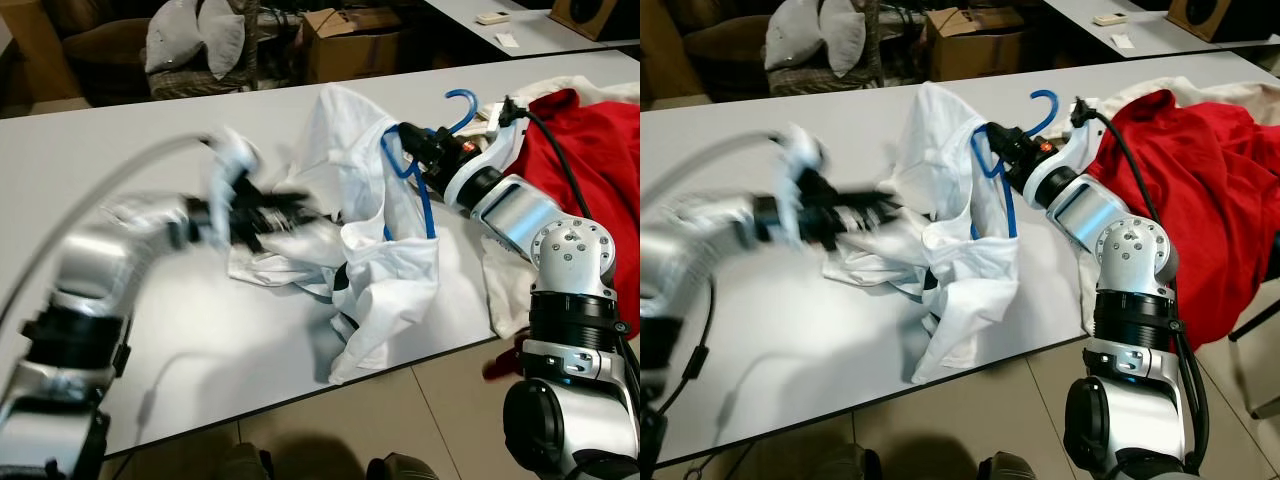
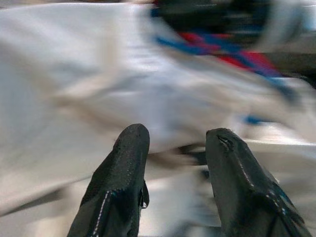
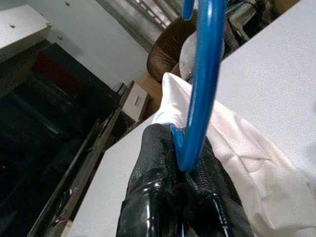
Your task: Hang hanger
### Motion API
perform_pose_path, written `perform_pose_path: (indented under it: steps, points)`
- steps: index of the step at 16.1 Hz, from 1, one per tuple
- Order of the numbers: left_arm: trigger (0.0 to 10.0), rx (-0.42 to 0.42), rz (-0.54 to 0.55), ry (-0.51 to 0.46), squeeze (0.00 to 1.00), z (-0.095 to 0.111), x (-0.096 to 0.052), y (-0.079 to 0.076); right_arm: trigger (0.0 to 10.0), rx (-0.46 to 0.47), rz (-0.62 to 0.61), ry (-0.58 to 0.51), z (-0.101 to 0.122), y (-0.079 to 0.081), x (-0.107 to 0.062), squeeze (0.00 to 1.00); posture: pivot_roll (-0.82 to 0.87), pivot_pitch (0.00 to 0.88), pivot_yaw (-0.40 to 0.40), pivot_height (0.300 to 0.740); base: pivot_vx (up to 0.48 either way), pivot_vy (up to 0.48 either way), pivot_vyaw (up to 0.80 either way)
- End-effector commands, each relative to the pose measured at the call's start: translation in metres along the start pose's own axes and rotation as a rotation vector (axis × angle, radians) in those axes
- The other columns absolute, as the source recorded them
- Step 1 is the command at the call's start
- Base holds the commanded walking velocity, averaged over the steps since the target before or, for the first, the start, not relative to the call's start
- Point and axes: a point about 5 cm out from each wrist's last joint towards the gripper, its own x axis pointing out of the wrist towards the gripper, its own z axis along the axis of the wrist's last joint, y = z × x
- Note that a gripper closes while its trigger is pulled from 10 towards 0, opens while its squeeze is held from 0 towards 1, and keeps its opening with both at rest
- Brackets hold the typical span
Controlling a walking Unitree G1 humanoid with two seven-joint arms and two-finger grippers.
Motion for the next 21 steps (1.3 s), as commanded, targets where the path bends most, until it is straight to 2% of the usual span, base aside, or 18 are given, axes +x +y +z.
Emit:
perform_pose_path:
  steps: [1, 2, 3, 4, 5, 9, 10, 11, 12, 13, 14, 16, 21]
  points:
    - [10.0, 0.02, 0.142, 0.008, 0.0, -0.002, -0.005, 0.014, 10.0, -0.012, 0.056, -0.032, 0.012, 0.007, -0.006, 0.0, -0.08, 0.0, 0.027, 0.74, 0.0, 0.0, 0.0]
    - [10.0, 0.024, 0.263, -0.041, 0.0, -0.004, -0.008, 0.02, 10.0, -0.048, 0.119, -0.018, 0.017, 0.015, -0.011, 0.0, -0.08, 0.0, 0.03, 0.74, 0.0, 0.0, 0.0]
    - [10.0, 0.013, 0.311, -0.054, 0.0, -0.006, -0.01, 0.022, 10.0, -0.083, 0.139, 0.004, 0.018, 0.018, -0.014, 0.0, -0.08, 0.0, 0.031, 0.74, 0.0, 0.0, 0.0]
    - [10.0, -0.003, 0.363, -0.074, 0.0, -0.011, -0.013, 0.02, 10.0, -0.183, 0.158, 0.068, 0.016, 0.021, -0.021, 0.0, -0.09, 0.0, 0.033, 0.74, 0.0, 0.0, 0.0]
    - [10.0, -0.021, 0.418, -0.097, 0.0, -0.018, -0.017, 0.016, 10.0, -0.334, 0.168, 0.166, 0.013, 0.023, -0.034, 0.0, -0.09, 0.0, 0.034, 0.74, 0.0, 0.0, 0.0]
    - [10.0, -0.021, 0.418, -0.097, 0.0, -0.018, -0.017, 0.016, 10.0, -0.334, 0.168, 0.166, 0.013, 0.023, -0.034, 0.0, -0.09, 0.0, 0.034, 0.74, 0.0, 0.0, 0.0]
    - [10.0, -0.009, 0.454, -0.085, 0.0, -0.031, -0.02, -0.001, 10.0, -0.441, 0.212, 0.248, 0.012, 0.022, -0.058, 0.0, -0.07, 0.0, 0.007, 0.74, 0.0, 0.0, 0.0]
    - [10.0, -0.015, 0.485, -0.071, 0.0, -0.039, -0.021, -0.011, 10.0, -0.476, 0.247, 0.29, 0.008, 0.023, -0.072, 0.0, -0.07, 0.0, 0.004, 0.74, 0.0, 0.0, 0.0]
    - [10.0, -0.024, 0.504, -0.065, 0.0, -0.044, -0.022, -0.019, 10.0, -0.5, 0.27, 0.325, 0.004, 0.024, -0.082, 0.0, -0.06, 0.0, -0.001, 0.74, 0.0, 0.0, 0.0]
    - [10.0, -0.034, 0.529, -0.059, 0.0, -0.049, -0.023, -0.027, 10.0, -0.558, 0.227, 0.365, -0.005, 0.02, -0.09, 0.0, -0.05, 0.0, -0.011, 0.74, 0.0, 0.0, 0.0]
    - [10.0, -0.037, 0.54, -0.055, 0.0, -0.052, -0.022, -0.033, 10.0, -0.606, 0.162, 0.37, -0.008, 0.014, -0.092, 0.0, -0.05, 0.0, -0.014, 0.74, -0.259, 0.0, 0.0]
    - [10.0, -0.033, 0.542, -0.041, 0.0, -0.058, -0.019, -0.039, 10.0, -0.645, 0.102, 0.32, -0.011, 0.011, -0.094, 0.0, -0.05, 0.0, -0.014, 0.74, -0.263, 0.0, 0.0]
    - [10.0, -0.025, 0.538, -0.048, 0.0, -0.053, -0.012, -0.042, 10.0, -0.731, 0.076, 0.238, -0.018, 0.011, -0.102, 0.0, -0.06, 0.0, -0.002, 0.74, -0.048, 0.0, 0.0]
